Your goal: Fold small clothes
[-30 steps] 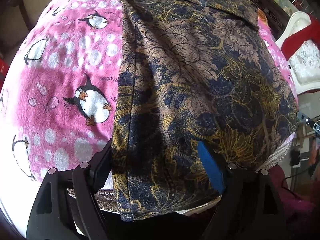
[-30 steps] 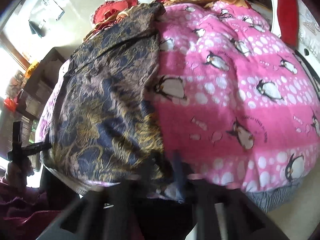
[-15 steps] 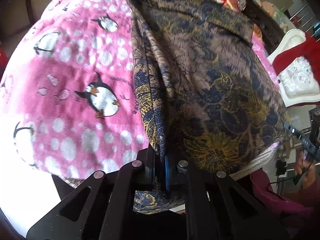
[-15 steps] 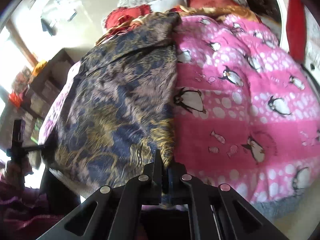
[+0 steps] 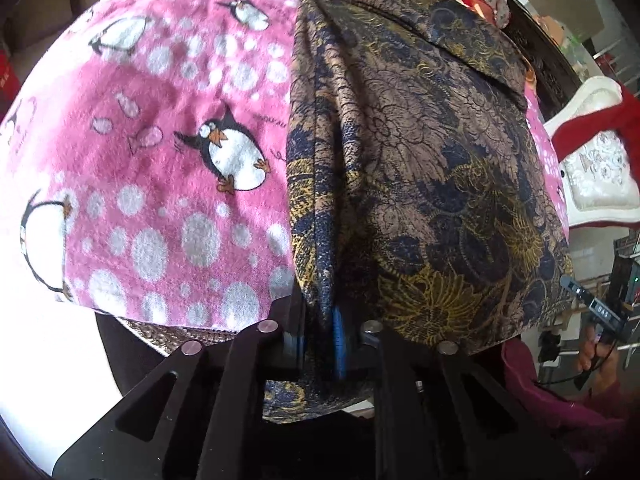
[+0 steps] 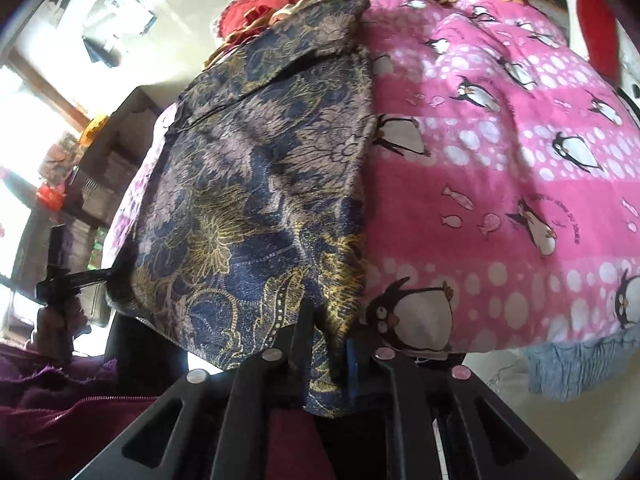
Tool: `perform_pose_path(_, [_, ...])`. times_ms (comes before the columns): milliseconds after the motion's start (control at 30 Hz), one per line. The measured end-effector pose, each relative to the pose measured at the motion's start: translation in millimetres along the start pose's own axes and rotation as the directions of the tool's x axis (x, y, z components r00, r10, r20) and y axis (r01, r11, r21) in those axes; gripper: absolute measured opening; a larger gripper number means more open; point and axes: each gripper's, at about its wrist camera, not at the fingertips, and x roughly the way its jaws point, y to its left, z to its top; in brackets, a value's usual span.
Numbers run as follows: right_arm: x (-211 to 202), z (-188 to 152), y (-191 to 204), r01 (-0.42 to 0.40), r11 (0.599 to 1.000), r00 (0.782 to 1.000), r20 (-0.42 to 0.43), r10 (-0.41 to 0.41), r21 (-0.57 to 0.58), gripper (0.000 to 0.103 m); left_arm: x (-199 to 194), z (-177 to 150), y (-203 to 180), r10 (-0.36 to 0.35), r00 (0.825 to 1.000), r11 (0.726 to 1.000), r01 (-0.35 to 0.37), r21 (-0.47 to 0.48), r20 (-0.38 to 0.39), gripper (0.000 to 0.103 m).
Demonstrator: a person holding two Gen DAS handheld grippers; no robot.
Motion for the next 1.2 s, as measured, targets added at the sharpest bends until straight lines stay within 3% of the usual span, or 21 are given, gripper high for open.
perform_pose_path(133, [-3, 12, 2, -0.079, 0.996, 0.997, 0.007, 0.079, 0.029, 0.006, -3, 6, -13, -0.025, 1.000, 0.998, 0.026, 0.059, -0.018, 0.010])
perform_pose_path(200, [-10, 29, 5, -0.139, 0.990, 0.989, 0.054, 0.137, 0.034, 0.005, -13, 15, -18, -0.088, 0.996, 0.993, 0.088, 0.074, -0.003, 0.007])
perform_pose_path(333, [-17, 77, 14, -0.228, 0.973, 0.964, 0.149, 0.221, 0.029, 0.005, -41, 51, -16, -0.178, 0.981, 0.983, 0.174, 0.048, 0.080, 0.006])
perform_pose_path(433, [-17, 113, 18, -0.260, 0.965, 0.947, 0.203, 0.250, 0.022, 0.005, -54, 82, -14, -0.189, 0.971, 0.982, 0.186, 0.030, 0.148, 0.006])
perform_pose_path(633, [-7, 178, 8, -0.253, 0.966, 0.924, 0.309, 0.224, 0.056, 0.005, -66, 145, -11, -0.164, 0.949, 0.986, 0.166, 0.016, 0.269, 0.006])
perform_pose_path(900, [9, 250, -9, -0.224, 0.972, 0.913, 0.364, 0.184, 0.072, 0.005, -56, 227, -11, -0.146, 0.931, 0.987, 0.158, -0.009, 0.334, 0.006])
perform_pose_path(1000, [16, 277, -14, -0.226, 0.971, 0.907, 0.379, 0.181, 0.078, 0.005, -45, 257, -14, -0.118, 0.932, 0.992, 0.126, -0.002, 0.342, 0.006])
perform_pose_path(1200, [54, 334, -28, -0.182, 0.976, 0.925, 0.358, 0.128, 0.121, 0.005, -8, 316, -11, -0.070, 0.945, 0.995, 0.088, -0.042, 0.318, 0.006])
